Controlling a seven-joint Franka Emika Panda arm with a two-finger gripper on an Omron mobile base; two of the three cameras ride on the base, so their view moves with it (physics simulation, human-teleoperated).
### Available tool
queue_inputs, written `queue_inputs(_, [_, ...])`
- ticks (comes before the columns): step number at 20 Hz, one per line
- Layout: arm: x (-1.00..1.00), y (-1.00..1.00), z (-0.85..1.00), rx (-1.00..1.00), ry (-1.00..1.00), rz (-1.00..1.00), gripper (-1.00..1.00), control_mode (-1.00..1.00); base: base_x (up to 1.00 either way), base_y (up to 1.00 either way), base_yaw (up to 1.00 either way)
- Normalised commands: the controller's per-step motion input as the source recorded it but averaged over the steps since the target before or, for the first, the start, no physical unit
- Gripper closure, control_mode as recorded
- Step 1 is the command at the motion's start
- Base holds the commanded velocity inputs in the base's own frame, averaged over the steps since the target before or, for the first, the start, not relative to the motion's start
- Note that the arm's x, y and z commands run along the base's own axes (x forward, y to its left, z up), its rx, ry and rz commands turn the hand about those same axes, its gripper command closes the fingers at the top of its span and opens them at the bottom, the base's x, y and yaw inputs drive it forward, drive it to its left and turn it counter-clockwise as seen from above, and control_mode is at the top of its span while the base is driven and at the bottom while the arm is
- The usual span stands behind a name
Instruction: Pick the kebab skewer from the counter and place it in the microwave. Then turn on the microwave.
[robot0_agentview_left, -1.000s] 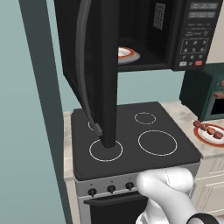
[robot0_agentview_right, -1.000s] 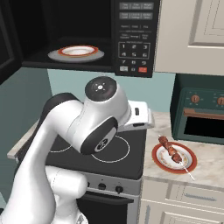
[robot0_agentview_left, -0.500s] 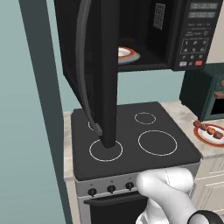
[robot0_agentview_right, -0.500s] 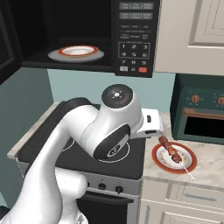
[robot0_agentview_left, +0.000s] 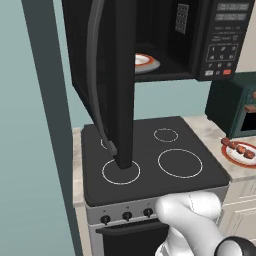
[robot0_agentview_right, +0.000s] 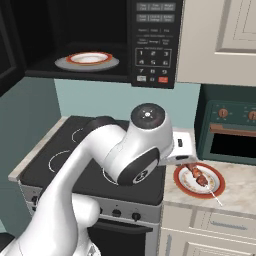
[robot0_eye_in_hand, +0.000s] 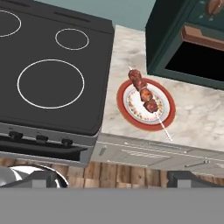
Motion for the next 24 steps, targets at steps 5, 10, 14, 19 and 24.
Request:
queue_inputs(5, [0.06, -0.14, -0.22, 0.00, 0.05, 0.00, -1.00, -1.00, 0.00, 0.00, 0.00])
queue_inputs(10, [0.10, -0.15, -0.18, 0.00, 0.00, 0.00, -1.00, -1.00, 0.00, 0.00, 0.00])
queue_inputs(14, [0.14, -0.12, -0.17, 0.00, 0.00, 0.00, -1.00, -1.00, 0.00, 0.00, 0.00])
queue_inputs(19, [0.20, -0.09, -0.16, 0.00, 0.00, 0.00, -1.00, -1.00, 0.00, 0.00, 0.00])
queue_inputs(24, [0.18, -0.13, -0.15, 0.00, 0.01, 0.00, -1.00, -1.00, 0.00, 0.00, 0.00])
